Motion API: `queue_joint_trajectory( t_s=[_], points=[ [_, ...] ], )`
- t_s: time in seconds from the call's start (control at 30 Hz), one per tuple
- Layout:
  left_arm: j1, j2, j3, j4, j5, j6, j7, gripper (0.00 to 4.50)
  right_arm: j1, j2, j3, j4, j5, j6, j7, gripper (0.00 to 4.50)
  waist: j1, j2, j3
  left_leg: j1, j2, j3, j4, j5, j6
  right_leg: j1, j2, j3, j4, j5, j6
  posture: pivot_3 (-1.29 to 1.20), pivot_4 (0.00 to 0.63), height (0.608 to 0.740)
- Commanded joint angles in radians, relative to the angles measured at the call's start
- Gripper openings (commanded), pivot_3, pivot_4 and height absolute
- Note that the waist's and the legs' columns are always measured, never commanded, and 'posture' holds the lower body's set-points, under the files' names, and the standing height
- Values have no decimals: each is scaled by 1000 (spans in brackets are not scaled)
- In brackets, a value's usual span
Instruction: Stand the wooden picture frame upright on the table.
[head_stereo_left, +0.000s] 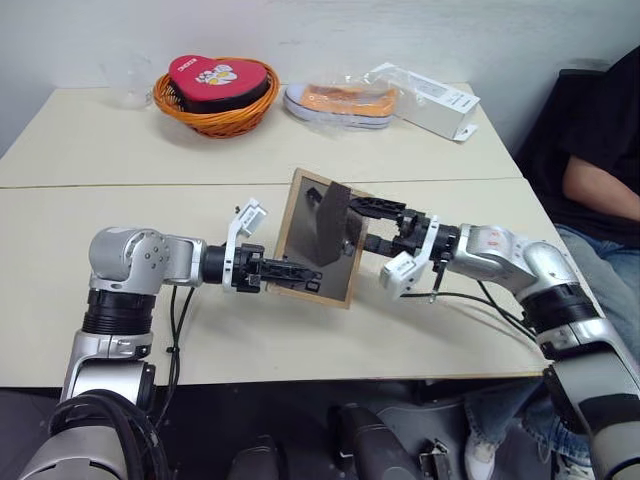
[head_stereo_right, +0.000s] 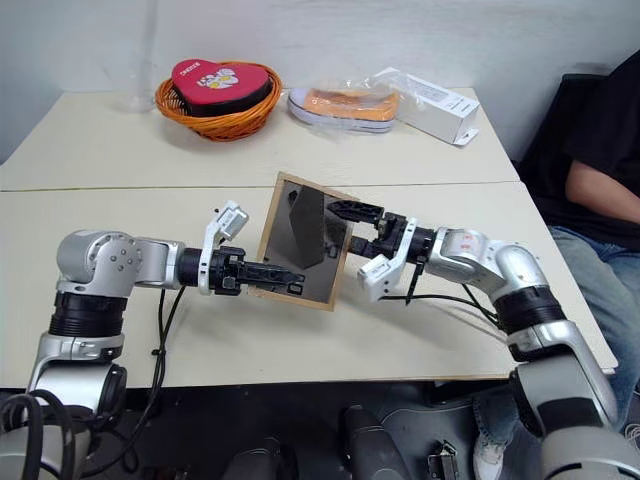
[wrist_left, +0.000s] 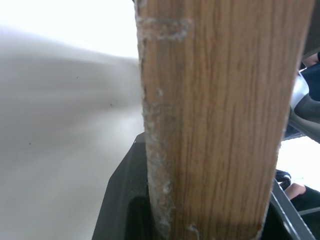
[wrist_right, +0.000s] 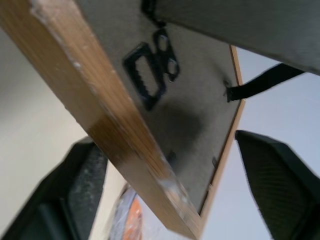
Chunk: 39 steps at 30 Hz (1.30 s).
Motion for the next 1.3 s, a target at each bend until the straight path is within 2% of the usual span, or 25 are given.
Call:
queue_joint_trajectory(
  t_s=[0.03, 0.1, 0.23, 0.3, 0.33, 0.4, 0.43, 0.5, 0.57, 0.6, 0.67, 0.7, 0.77, 0.83, 0.9, 0.93, 1.0, 1.07, 1.17, 1.3],
  points=[
    [-23, 7, 28, -34, -39, 7, -5, 1180, -61, 11, 51, 40, -85, -4, -189, 2658, 0, 0, 0, 0, 0, 0, 0, 0, 0, 0, 0, 0, 0, 0, 0, 0, 150, 740],
    [-25, 8, 44, -32, -46, 14, 1, 1180, -77, 11, 81, 67, -119, -1, -264, 2237, 0, 0, 0, 0, 0, 0, 0, 0, 0, 0, 0, 0, 0, 0, 0, 0, 150, 740],
    [-11, 24, 67, -45, -51, 19, 15, 1180, -108, 13, 117, 90, -142, -7, -365, 1888, -2, 0, 0, 1, 0, 0, 0, 0, 0, 0, 0, 0, 0, 0, 0, 0, 150, 740],
    [0, 34, 92, -57, -62, 26, 23, 1891, -121, 11, 129, 92, -143, -12, -388, 1814, -3, 0, 0, 1, 0, 0, -1, 0, -1, 0, 0, 0, 0, 0, 0, 0, 150, 740],
    [8, 44, 104, -68, -67, 28, 25, 2055, -128, 11, 135, 96, -140, -15, -393, 1751, -4, 0, 0, 1, 0, 0, -1, 0, -1, 0, 0, 0, 0, 0, 0, 0, 150, 740],
    [35, 76, 140, -103, -78, 22, 32, 2716, -143, 10, 145, 112, -133, -19, -397, 1285, -8, 0, 0, 1, 0, 0, -1, 0, -1, 0, 0, 0, 0, 0, 0, 0, 150, 740],
    [44, 87, 153, -116, -82, 19, 36, 3021, -148, 9, 150, 119, -129, -20, -398, 1216, -12, 0, 0, 1, 0, 0, -1, 0, -1, 0, 0, 0, 0, 0, 0, 0, 150, 740],
    [73, 118, 213, -159, -95, 9, 51, 3769, -159, 5, 153, 134, -104, -31, -382, 1216, -14, 0, 0, 2, 0, 0, -2, 1, -2, 1, 0, 0, 0, 0, 0, 0, 150, 740],
    [130, 179, 324, -240, -109, -25, 57, 4287, -169, -1, 149, 156, -63, -61, -343, 1216, -21, 0, 0, 2, 0, 0, -2, 1, -2, 0, 0, 0, 0, 0, 0, 0, 150, 740],
    [177, 216, 376, -299, -111, -66, 45, 4500, -172, -2, 148, 176, -29, -83, -306, 1216, -26, 0, 0, 2, 0, 0, -2, 1, -2, 0, 0, 0, 0, 0, 0, 0, 150, 740],
    [235, 245, 475, -386, -149, -101, 44, 4500, -172, 0, 147, 227, 75, -138, -205, 1216, -31, -1, 1, 2, 0, 0, -5, 1, -2, 0, 0, 0, 0, 0, -1, 0, 150, 740],
    [284, 264, 513, -457, -150, -154, 30, 4500, -160, 19, 153, 287, 229, -163, -66, 1216, -30, -1, 0, 3, 0, 0, -5, 1, -2, 0, 0, 0, -1, 0, -1, 0, 150, 740],
    [386, 281, 573, -592, -158, -247, 0, 4500, -56, 56, 159, 224, 747, 6, 406, 1216, -28, -2, 0, 4, 0, -1, -6, 2, -3, 2, 0, -1, -2, 0, -1, 0, 150, 740],
    [459, 260, 601, -686, -147, -330, 13, 4500, 64, 78, 98, -21, 1233, 436, 823, 1216, -25, -2, 0, 8, 2, -3, -7, 2, -2, 8, 0, -3, -3, 0, -1, 0, 150, 740],
    [492, 227, 597, -718, -135, -395, 44, 4500, 118, 80, 36, -188, 1510, 812, 1007, 1216, -8, 0, 2, 14, 2, -5, -6, 1, -1, 16, 0, -5, -3, 0, -1, 0, 150, 740],
    [502, 209, 587, -724, -127, -429, 61, 4500, 130, 79, 6, -239, 1610, 973, 1052, 1216, 3, 1, 2, 16, 3, -6, -6, 1, 0, 18, -1, -5, -3, 0, -1, 0, 150, 740],
    [523, 186, 550, -726, -100, -489, 88, 4500, 134, 83, -41, -288, 1736, 1256, 1092, 1216, 11, 1, 2, 16, 2, -6, -5, 0, 1, 19, -2, -5, -5, 0, 0, 0, 150, 740],
    [533, 181, 523, -718, -106, -518, 95, 4500, 125, 109, -76, -270, 1783, 1450, 1078, 1216, 13, 0, 2, 17, 2, -6, -5, -1, 2, 19, -2, -5, -5, 0, 0, 0, 150, 740],
    [519, 185, 494, -695, -133, -540, 101, 4500, 129, 148, -109, -239, 1770, 1574, 1063, 1216, 17, 0, 2, 16, 2, -6, -7, -3, 4, 18, -2, -6, -7, 0, -1, 0, 150, 740],
    [491, 198, 463, -656, -159, -553, 104, 4500, 158, 171, -112, -260, 1706, 1636, 1088, 1216, 16, 1, 2, 13, 2, -6, -8, -1, 2, 16, -1, -6, -9, 0, -1, 0, 150, 740]
  ],
)
